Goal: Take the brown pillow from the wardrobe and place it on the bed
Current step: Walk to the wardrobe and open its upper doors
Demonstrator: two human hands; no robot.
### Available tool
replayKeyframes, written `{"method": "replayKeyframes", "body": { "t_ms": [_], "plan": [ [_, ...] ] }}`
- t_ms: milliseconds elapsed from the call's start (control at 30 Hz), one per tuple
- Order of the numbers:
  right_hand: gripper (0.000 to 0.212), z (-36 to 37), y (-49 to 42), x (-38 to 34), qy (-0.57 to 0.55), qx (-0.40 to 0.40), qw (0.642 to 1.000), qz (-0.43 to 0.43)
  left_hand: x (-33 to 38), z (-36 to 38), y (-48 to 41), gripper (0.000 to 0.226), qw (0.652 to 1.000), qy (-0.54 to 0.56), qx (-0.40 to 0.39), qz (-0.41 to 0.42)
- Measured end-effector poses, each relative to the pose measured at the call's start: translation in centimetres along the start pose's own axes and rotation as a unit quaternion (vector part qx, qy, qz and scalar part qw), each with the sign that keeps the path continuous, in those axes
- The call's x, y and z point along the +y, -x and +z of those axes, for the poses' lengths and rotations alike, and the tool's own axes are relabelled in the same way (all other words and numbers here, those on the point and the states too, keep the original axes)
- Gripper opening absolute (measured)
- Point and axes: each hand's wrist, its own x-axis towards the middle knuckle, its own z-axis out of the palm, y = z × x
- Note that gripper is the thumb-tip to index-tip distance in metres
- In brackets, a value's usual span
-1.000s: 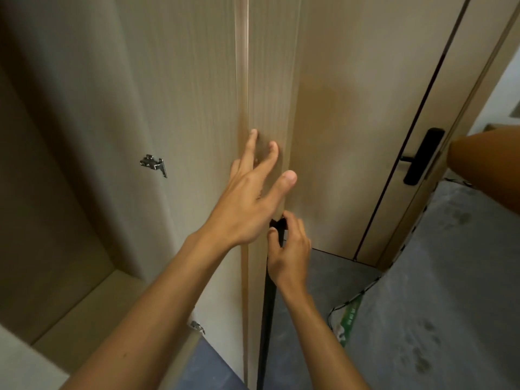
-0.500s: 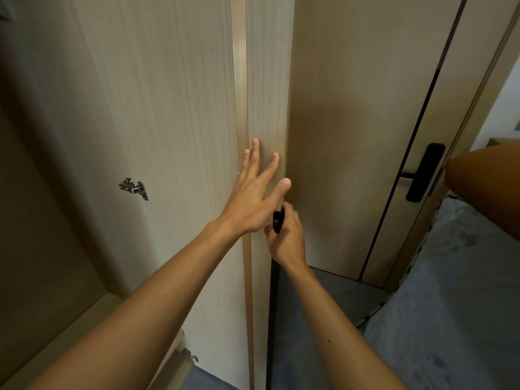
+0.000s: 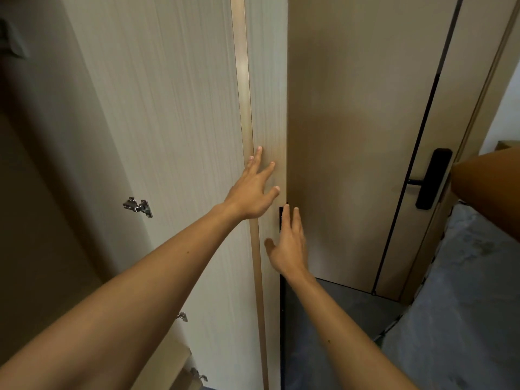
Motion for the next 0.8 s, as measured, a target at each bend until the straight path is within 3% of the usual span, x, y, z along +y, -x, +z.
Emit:
{"method": "replayKeyframes", "body": {
  "t_ms": [67,300,500,633,800],
  "plan": [
    [0.102,1.0,0.3,0.1,0.060,0.023,0.997,-0.032,0.0,-0.4,-0.6,0.069,1.000,-0.019,-0.014,-0.005],
    [0.099,1.9,0.1,1.7,0.167,-0.012,0.983,-0.074,-0.4,0.5,-0.5,0.075,0.999,-0.050,-0.013,0.002],
    [0.105,2.9,2.1,-1.0,0.092,-0.003,0.985,-0.144,-1.2,-0.1,1.3,0.079,0.999,-0.033,0.021,0.018],
    [0.098,4.9,3.2,-4.6,0.059,-0.051,0.977,-0.200,-2.8,-2.7,4.0,0.078,0.998,-0.031,0.057,0.014],
    [0.095,9.7,6.0,-11.4,0.003,-0.124,0.959,-0.253,-8.6,-8.9,11.5,0.076,0.984,-0.136,0.087,-0.073]
  ]
}}
